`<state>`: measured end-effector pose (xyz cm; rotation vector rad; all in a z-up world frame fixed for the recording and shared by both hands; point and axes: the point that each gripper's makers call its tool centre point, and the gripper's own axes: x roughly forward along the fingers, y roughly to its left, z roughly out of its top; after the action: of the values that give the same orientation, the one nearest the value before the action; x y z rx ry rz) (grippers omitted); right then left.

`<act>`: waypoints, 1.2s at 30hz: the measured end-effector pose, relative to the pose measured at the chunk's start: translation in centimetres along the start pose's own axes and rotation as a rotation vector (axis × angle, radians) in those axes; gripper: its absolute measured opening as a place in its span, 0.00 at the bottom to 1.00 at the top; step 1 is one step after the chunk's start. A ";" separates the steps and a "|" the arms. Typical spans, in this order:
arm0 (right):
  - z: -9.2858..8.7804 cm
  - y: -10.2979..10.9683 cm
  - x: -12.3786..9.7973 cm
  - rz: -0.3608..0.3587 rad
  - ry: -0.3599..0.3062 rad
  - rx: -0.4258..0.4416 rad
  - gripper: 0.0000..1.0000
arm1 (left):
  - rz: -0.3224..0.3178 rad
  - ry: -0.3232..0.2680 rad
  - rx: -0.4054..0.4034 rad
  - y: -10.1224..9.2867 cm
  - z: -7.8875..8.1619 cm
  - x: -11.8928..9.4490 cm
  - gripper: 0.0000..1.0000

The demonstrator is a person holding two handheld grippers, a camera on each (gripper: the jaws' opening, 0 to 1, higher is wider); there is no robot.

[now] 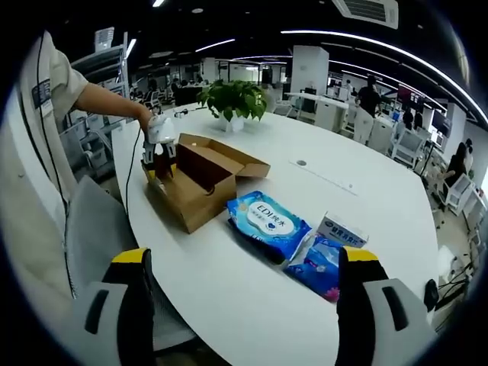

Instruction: Operate the shoe box by opening the lid, removing the specified soft item, and placing it in the target area until the item is outside and the box remains undamaged.

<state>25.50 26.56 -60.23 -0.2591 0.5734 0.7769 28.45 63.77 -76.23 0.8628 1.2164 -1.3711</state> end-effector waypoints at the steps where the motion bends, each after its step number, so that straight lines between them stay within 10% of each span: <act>1: 0.0 0.1 0.1 0.001 0.000 0.000 0.96 | 0.006 -0.001 -0.001 0.1 0.1 0.1 0.42; 36: 1.2 3.2 2.2 0.057 -0.077 -0.002 0.86 | 0.145 -0.056 -0.007 1.2 0.8 1.2 0.19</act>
<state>24.93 30.54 -60.49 -0.2142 0.5091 0.8390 29.49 62.78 -77.48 0.8846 1.0937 -1.2656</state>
